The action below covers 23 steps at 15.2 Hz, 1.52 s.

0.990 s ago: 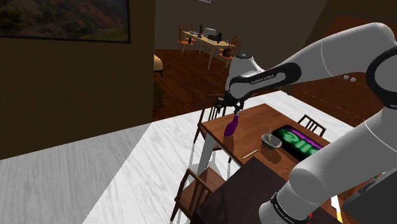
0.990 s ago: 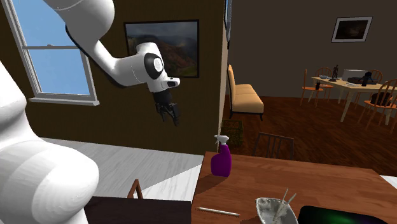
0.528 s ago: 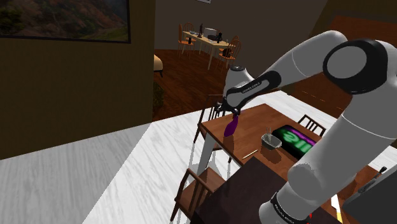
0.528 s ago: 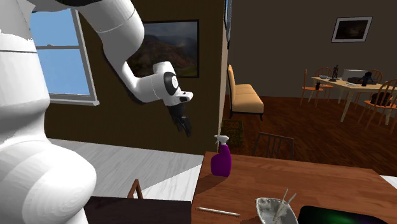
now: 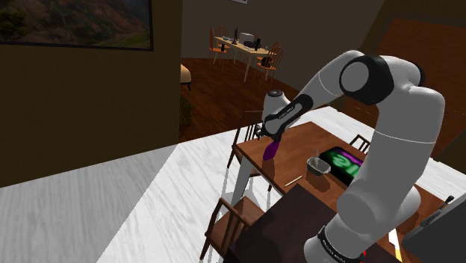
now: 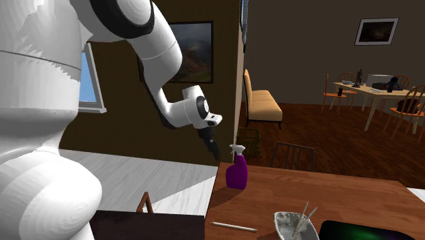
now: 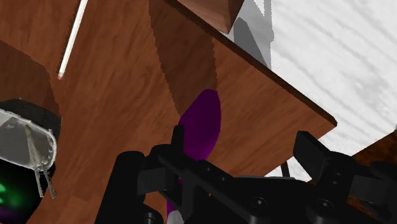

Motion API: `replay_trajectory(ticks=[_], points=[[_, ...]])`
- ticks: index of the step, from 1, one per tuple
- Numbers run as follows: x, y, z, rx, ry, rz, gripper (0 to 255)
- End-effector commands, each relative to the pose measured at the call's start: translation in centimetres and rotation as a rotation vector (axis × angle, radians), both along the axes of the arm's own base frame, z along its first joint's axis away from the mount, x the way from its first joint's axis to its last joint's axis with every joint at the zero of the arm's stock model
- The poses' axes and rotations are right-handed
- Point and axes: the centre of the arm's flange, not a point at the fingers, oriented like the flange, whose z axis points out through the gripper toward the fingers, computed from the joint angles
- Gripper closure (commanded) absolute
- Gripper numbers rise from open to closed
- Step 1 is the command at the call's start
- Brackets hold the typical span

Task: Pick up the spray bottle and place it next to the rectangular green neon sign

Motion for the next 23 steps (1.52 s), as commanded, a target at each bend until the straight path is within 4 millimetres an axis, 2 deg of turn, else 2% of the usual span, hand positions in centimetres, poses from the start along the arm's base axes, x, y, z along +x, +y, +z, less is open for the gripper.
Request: replay_trajectory(ticks=[1,4,12,20,21,23], points=[[0.3,-1.5,-2.0,-0.009,-0.008,-0.056,0],[0.8,-4.2,-4.8,-0.021,-0.021,-0.138,0],[0.8,-5.8,-8.9,-0.023,-0.022,-0.148,0],[0.8,-5.8,-8.9,-0.023,-0.022,-0.148,0],[0.8,-5.8,-8.9,-0.023,-0.022,-0.148,255],[0.8,-5.8,-8.9,-0.023,-0.022,-0.148,255]])
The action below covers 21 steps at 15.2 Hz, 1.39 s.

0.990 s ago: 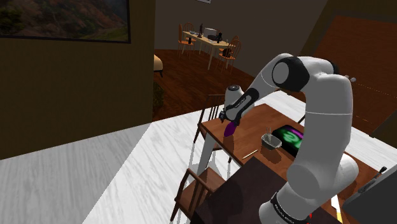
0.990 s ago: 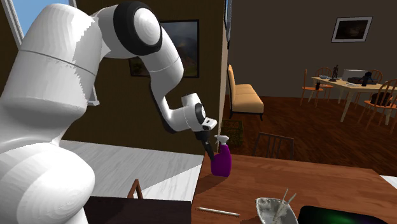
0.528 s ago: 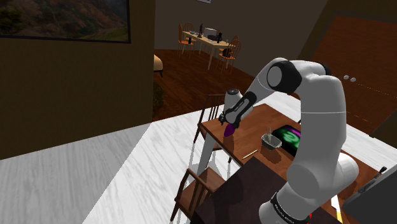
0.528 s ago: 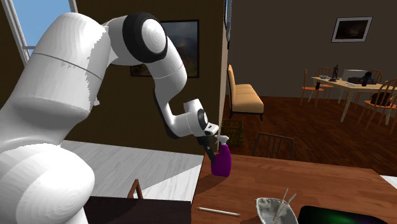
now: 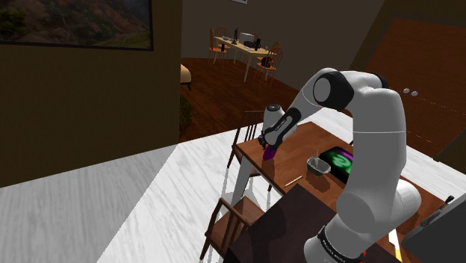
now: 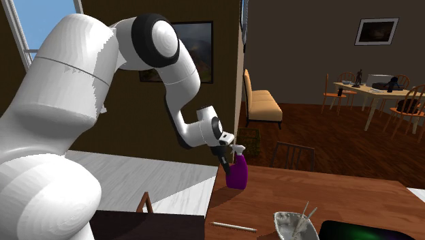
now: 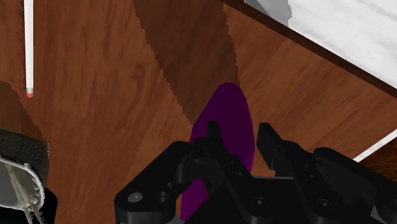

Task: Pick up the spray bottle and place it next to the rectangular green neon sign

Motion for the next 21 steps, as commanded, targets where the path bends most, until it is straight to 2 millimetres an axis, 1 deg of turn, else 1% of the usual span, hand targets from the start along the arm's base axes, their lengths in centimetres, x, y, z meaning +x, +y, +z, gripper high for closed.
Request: replay_trajectory(ticks=[1,7,21], points=[[0.0,0.0,0.0,0.0,0.001,0.0,255],[0.0,0.0,0.0,0.0,0.001,0.0,255],[0.0,0.0,7.4,0.0,0.001,0.0,255]])
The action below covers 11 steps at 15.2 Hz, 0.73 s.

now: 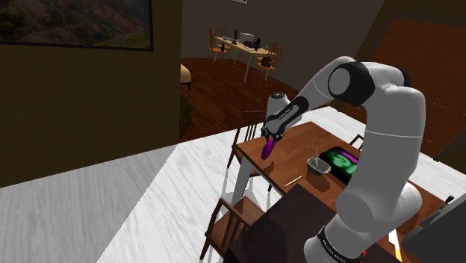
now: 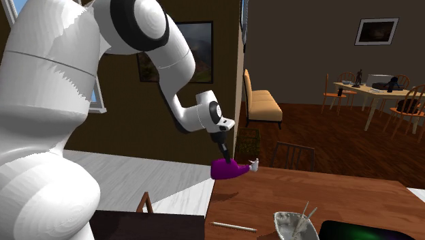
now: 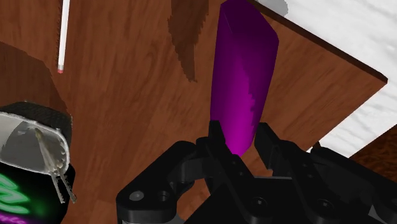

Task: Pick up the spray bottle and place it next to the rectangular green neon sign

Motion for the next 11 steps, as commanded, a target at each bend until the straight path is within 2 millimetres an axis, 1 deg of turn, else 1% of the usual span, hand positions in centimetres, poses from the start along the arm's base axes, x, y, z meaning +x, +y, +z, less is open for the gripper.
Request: replay_trajectory(ticks=[1,11], points=[[0.0,-0.1,1.1,0.0,0.0,0.0,255],[0.0,-0.1,6.4,0.0,0.0,0.0,255]])
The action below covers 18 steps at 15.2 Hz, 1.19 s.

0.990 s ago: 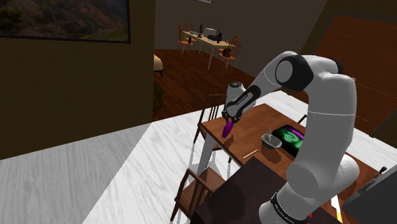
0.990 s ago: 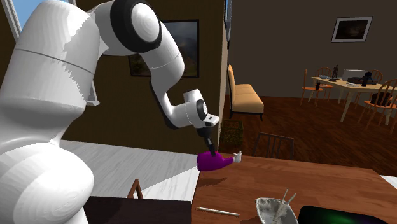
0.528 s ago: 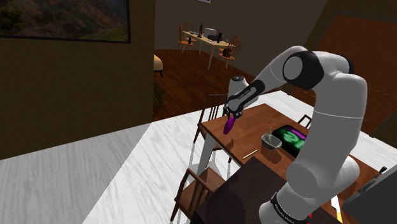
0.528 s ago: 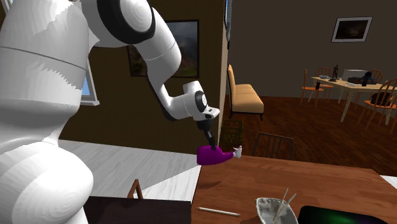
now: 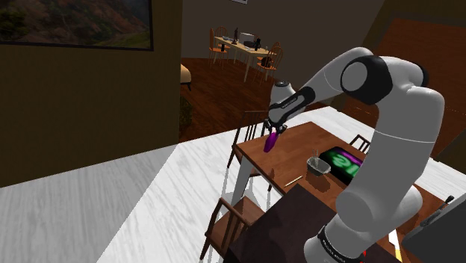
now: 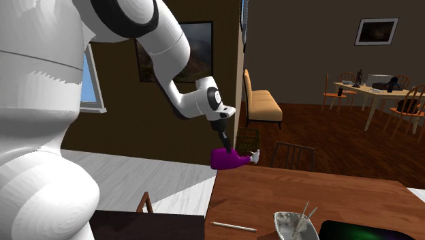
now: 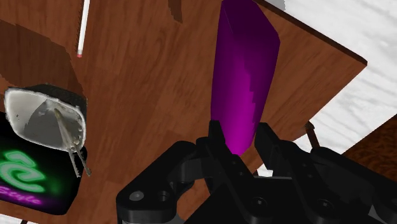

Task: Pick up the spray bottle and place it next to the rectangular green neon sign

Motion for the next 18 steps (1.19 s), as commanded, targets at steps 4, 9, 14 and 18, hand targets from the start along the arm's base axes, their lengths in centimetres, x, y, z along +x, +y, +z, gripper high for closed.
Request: replay_trajectory(ticks=[4,9,14,18], points=[[0.0,0.0,2.8,0.0,0.0,0.0,255],[0.0,0.0,5.4,0.0,0.0,0.0,255],[0.0,0.0,8.0,0.0,0.0,0.0,255],[0.0,0.0,10.2,0.0,0.0,0.0,255]])
